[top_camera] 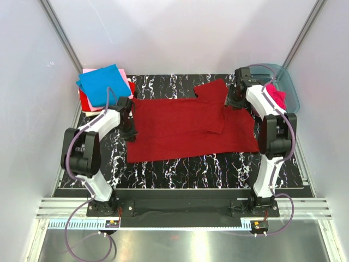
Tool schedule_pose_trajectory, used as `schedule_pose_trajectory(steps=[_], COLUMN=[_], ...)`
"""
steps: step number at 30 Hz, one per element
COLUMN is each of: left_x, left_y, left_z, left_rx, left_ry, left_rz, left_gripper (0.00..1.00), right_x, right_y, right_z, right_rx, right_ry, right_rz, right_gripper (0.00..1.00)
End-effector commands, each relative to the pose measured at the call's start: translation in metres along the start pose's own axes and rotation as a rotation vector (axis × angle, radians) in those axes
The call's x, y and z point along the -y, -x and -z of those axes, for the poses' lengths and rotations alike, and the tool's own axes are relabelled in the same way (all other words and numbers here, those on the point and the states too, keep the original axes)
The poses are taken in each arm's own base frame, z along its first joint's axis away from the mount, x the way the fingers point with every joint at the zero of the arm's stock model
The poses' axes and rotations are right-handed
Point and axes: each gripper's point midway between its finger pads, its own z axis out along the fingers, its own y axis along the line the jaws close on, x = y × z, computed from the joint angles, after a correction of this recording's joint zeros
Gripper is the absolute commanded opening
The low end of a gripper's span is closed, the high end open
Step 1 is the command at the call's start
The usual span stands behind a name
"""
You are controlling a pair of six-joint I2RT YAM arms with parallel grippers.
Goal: Fold and stack the t-shirts
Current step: Fold the tshirt
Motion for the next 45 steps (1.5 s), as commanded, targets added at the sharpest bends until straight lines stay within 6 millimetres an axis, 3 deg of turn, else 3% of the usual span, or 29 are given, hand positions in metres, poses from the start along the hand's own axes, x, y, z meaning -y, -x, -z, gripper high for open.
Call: schedule_pose_trajectory(steps=[1, 2, 5, 6, 7, 8, 9, 10, 11, 12, 13, 15, 16, 17, 18, 19, 22, 29, 36, 38, 43, 45], left_x=[-0.001, 0.0, -0.006, -0.009, -0.015, -0.015, -0.015, -0.018, -0.016, -0.014, -0.014, -0.009, -0.013, -0.012, -0.016, -0.017, -0.006, -0.007, -0.013, -0.013, -0.008, -0.007], left_y=[0.019, 0.022, 0.025, 0.025, 0.018, 0.02, 0.016, 0.002, -0.001, -0.004, -0.022, -0.029, -0.042, -0.042, -0.052, -0.054, -0.065, -0.069, -0.075, -0.074, -0.075, -0.075], left_z=[-0.002, 0.0, 0.022, 0.027, 0.027, 0.039, 0.042, 0.037, 0.046, 0.046, 0.037, 0.039, 0.03, 0.031, 0.023, 0.02, 0.014, -0.005, -0.024, -0.028, -0.027, -0.023], left_rx=[0.021, 0.028, 0.105, 0.128, 0.135, 0.186, 0.201, 0.187, 0.222, 0.238, 0.201, 0.231, 0.206, 0.231, 0.213, 0.216, 0.202, 0.198, 0.179, 0.182, 0.161, 0.176], left_ry=[0.037, 0.039, 0.054, 0.059, 0.083, 0.064, 0.057, 0.056, 0.023, -0.007, -0.035, -0.099, -0.096, -0.118, -0.112, -0.115, -0.198, -0.202, -0.176, -0.175, -0.186, -0.187], left_rz=[0.006, 0.01, 0.028, 0.034, 0.041, 0.049, 0.053, 0.069, 0.083, 0.096, 0.116, 0.151, 0.159, 0.168, 0.187, 0.198, 0.237, 0.265, 0.284, 0.289, 0.284, 0.289], left_gripper=[0.17, 0.21, 0.51, 0.67, 0.73, 0.78, 0.84, 0.86, 0.88, 0.89, 0.89, 0.89, 0.88, 0.88, 0.88, 0.88, 0.88, 0.88, 0.87, 0.84, 0.6, 0.58], right_x=[-0.016, -0.024, -0.021, -0.02, -0.018, -0.006, -0.004, 0.016, 0.027, 0.032, 0.064, 0.074, 0.089, 0.093, 0.098, 0.104, 0.121, 0.146, 0.162, 0.164, 0.161, 0.161], right_y=[0.016, 0.025, 0.032, 0.038, 0.042, 0.025, 0.027, 0.004, -0.004, -0.015, -0.034, -0.051, -0.076, -0.082, -0.088, -0.109, -0.128, -0.151, -0.155, -0.156, -0.154, -0.154], right_z=[-0.011, -0.007, -0.001, 0.014, 0.02, 0.015, 0.037, 0.028, 0.03, 0.034, 0.038, 0.052, 0.044, 0.051, 0.05, 0.045, 0.04, 0.011, -0.001, -0.002, -0.003, -0.003], right_rx=[0.002, 0.01, 0.018, 0.053, 0.089, 0.065, 0.11, 0.077, 0.077, 0.066, 0.067, 0.077, 0.037, 0.049, 0.053, 0.015, 0.001, -0.083, -0.076, -0.073, -0.069, -0.069], right_ry=[0.065, 0.088, 0.061, 0.06, 0.057, 0.021, 0.033, 0.012, 0.009, 0.033, 0.017, 0.081, 0.087, 0.095, 0.104, 0.097, 0.099, 0.127, 0.102, 0.095, 0.119, 0.119], right_rz=[0.037, 0.043, 0.05, 0.049, 0.039, 0.024, -0.017, -0.067, -0.114, -0.195, -0.288, -0.404, -0.463, -0.5, -0.517, -0.541, -0.627, -0.743, -0.777, -0.778, -0.773, -0.77], right_gripper=[0.51, 0.67, 0.75, 0.78, 0.81, 0.86, 0.87, 0.89, 0.9, 0.91, 0.9, 0.87, 0.85, 0.82, 0.78, 0.77, 0.69, 0.51, 0.5, 0.46, 0.22, 0.13])
